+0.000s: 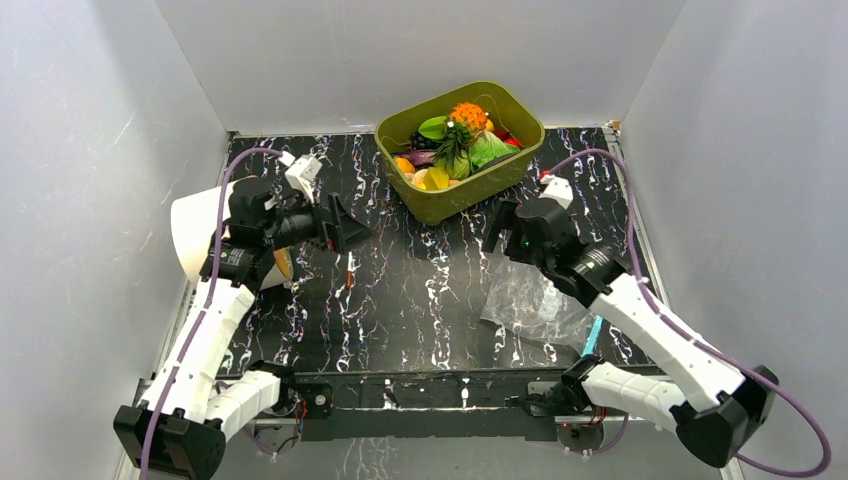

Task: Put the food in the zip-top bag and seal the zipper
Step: Pick up the zipper food storage bag at the center of the board.

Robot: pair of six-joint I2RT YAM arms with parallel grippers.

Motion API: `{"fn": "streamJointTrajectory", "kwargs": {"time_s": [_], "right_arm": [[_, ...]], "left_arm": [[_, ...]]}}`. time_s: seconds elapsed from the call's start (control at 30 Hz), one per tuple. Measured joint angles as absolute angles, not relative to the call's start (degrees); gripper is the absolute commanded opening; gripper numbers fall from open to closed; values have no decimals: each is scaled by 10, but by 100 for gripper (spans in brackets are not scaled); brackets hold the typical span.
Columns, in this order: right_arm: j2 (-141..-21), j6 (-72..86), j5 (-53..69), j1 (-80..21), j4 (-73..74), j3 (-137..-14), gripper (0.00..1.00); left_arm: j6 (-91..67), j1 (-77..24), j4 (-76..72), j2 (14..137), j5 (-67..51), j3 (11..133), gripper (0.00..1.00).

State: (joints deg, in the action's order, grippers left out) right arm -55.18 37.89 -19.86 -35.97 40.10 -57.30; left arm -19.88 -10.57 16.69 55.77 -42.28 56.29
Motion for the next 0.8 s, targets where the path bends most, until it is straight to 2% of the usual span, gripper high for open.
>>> {"fn": "streamJointTrajectory", "kwargs": {"time_s": [0.07, 0.13, 0.27, 0.8], "right_arm": [[-583, 387, -203, -360, 401, -573, 93], [-611, 398, -215, -360, 401, -573, 86], [-641, 420, -246, -360, 388, -572, 60], [-702, 512, -317, -352, 360, -460, 40]], "left_arm": [[-197, -131, 166, 564, -414, 563, 98], [-193, -160, 167, 571, -400, 563, 98], [-182, -202, 172, 583, -364, 563, 98], [-110, -213, 167, 514, -218, 480, 98]]}}
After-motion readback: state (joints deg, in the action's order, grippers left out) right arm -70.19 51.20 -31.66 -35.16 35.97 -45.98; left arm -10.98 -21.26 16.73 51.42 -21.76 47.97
